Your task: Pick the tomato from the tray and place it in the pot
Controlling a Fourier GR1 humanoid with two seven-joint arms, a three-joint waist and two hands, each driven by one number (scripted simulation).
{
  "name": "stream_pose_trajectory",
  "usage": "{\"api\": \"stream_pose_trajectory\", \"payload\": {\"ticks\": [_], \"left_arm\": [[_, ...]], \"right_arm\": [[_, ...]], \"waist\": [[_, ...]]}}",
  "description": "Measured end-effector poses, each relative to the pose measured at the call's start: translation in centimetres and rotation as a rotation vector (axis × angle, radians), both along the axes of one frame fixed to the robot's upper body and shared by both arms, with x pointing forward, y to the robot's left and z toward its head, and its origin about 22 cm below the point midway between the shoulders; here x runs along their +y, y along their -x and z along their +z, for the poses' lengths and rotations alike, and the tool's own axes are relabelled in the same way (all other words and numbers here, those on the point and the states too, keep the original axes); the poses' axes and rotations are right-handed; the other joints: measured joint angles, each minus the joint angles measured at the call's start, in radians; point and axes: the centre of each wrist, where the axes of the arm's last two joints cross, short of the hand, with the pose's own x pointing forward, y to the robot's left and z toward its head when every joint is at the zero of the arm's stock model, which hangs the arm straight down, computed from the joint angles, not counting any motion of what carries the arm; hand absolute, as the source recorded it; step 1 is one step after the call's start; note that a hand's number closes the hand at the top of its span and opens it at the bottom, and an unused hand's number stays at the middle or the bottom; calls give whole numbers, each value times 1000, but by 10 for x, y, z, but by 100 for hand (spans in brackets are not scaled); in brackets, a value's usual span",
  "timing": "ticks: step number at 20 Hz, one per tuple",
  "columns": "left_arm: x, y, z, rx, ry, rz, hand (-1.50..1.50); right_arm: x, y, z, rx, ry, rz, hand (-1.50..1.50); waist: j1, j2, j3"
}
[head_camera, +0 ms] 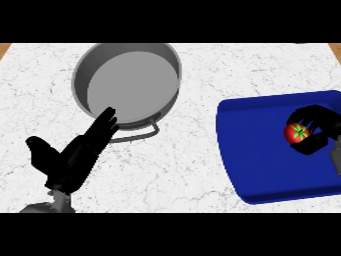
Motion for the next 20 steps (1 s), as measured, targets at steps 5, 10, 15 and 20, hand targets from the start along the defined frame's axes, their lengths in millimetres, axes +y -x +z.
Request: {"api": "stream_pose_trajectory", "payload": {"ticks": [5, 10, 15, 20], "left_arm": [[6, 0, -2, -1, 2, -4, 0], [10, 3, -5, 0, 5, -5, 0], [5, 2, -5, -5, 7, -2, 0], [10, 2, -7, -8, 6, -5, 0]], "right_arm": [[0, 4, -6, -36, 9, 37, 150], [27, 2, -11, -78, 18, 94, 150], [126, 0, -10, -130, 19, 273, 150], [188, 21, 3, -199, 47, 358, 150]], "waist": [[-1, -1, -1], [-3, -3, -2], [0, -3, -1], [-5, -4, 0]]}}
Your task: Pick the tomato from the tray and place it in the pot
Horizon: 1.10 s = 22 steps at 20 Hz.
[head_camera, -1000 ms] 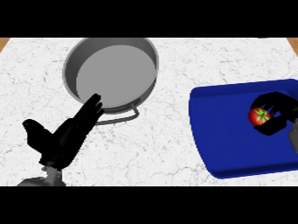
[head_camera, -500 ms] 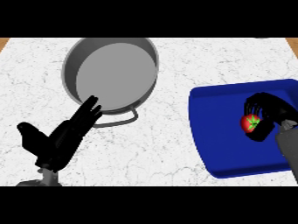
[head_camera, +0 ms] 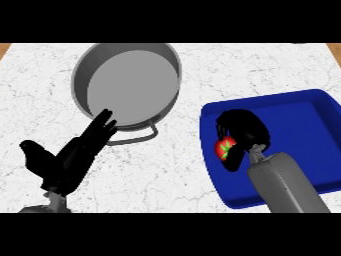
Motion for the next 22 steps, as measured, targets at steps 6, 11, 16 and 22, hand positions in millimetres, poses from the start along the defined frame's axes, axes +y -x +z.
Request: {"api": "stream_pose_trajectory", "payload": {"ticks": [6, 11, 16, 22], "left_arm": [[1, 3, -1, 5, 7, 8, 0], [0, 1, 0, 7, 3, 17, 0], [3, 0, 0, 1, 1, 7, 0], [-2, -5, 1, -1, 1, 4, 0]], "right_arm": [[13, 16, 44, -211, 19, -62, 150], [21, 37, 102, -382, -66, -72, 150], [28, 47, 156, -531, -168, -25, 150], [49, 43, 211, -573, -324, 25, 150]], "waist": [[-6, -2, 1], [-10, -2, 0], [-3, 0, 0], [5, 1, 0]]}}
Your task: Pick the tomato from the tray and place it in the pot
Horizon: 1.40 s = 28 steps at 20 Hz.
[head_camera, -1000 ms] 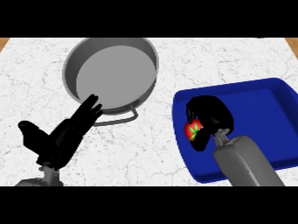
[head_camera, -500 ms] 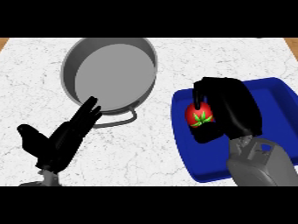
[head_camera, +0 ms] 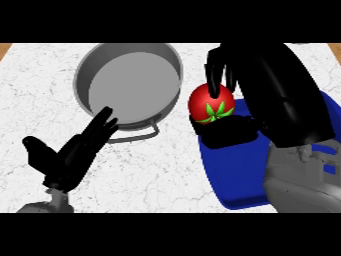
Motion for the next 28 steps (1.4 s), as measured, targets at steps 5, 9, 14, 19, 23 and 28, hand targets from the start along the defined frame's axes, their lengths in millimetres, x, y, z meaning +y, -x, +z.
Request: {"api": "stream_pose_trajectory", "payload": {"ticks": [5, 9, 14, 19, 23, 28], "left_arm": [[-4, 2, 0, 0, 1, -8, 0], [-7, 2, -1, -11, 2, -19, 0], [-11, 0, 1, -10, 3, -26, 0], [-12, 5, 3, -3, 0, -41, 0], [-11, 0, 4, -7, 3, -55, 0], [-20, -3, 7, -11, 1, -79, 0]], "right_arm": [[23, -20, 31, -2, -57, 23, 150], [47, -42, 46, 21, -82, 32, 150], [75, -75, 48, 30, -84, 52, 150], [99, -103, 39, 46, -69, 81, 150], [114, -122, 24, 48, -59, 84, 150], [123, -139, 2, 47, -65, 82, 150]], "waist": [[6, 2, 0], [12, 3, 0], [20, 7, 0], [33, 10, -1], [47, 16, -2], [73, 23, -3]]}}
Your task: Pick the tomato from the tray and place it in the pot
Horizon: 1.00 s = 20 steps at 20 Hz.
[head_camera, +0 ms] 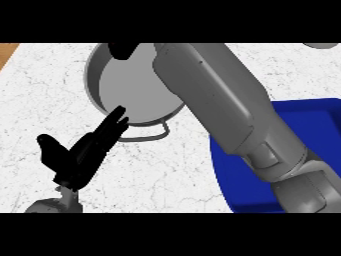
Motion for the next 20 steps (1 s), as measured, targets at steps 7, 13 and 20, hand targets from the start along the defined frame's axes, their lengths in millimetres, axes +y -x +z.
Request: {"api": "stream_pose_trajectory", "payload": {"ticks": [7, 13, 20], "left_arm": [[-10, -8, 3, -16, -7, -40, 0], [-17, -13, 7, -24, -5, -75, 0], [-25, -18, 10, -30, -10, -115, 0]], "right_arm": [[-1, -14, -25, 28, -56, -3, 150], [-10, -24, -42, 113, -115, -37, -150], [-26, -30, -63, 200, -368, -34, -150]], "waist": [[45, 12, -1], [75, 23, -2], [114, 33, -1]]}}
